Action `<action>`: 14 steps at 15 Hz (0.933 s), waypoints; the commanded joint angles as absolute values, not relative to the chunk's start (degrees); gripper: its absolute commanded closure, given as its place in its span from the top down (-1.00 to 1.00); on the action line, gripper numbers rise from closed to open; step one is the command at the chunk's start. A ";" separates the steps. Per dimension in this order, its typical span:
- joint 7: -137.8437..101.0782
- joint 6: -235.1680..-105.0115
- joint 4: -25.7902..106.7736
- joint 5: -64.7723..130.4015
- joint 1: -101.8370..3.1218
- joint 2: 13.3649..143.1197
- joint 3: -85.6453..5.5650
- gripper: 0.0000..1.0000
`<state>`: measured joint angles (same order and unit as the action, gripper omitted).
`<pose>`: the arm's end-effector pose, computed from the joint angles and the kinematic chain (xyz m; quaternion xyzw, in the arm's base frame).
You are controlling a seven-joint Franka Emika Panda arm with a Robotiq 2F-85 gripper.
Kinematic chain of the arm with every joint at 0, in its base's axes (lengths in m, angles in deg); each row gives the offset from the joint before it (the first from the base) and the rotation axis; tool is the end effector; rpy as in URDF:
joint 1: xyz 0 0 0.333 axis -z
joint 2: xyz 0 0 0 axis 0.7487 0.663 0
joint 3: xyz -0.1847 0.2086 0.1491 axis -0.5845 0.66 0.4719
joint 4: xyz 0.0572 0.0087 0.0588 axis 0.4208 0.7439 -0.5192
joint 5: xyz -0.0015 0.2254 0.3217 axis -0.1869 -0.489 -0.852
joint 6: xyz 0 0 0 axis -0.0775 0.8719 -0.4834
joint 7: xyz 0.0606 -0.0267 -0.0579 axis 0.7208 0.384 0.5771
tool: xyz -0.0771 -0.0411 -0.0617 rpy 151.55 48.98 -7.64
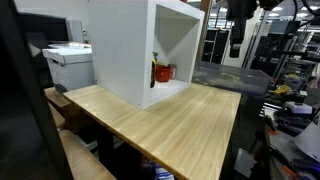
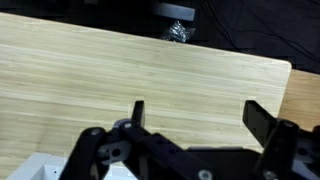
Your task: Put the banana in the grey container
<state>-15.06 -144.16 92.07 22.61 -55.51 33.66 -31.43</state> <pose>0.3694 0.0864 0.4395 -0.9954 -0.0605 0.0671 0.0326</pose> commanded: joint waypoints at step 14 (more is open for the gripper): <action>-23.56 -141.09 78.95 31.34 -51.65 24.68 -28.63 1.00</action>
<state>-21.56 -142.73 82.11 28.65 -53.63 26.04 -29.89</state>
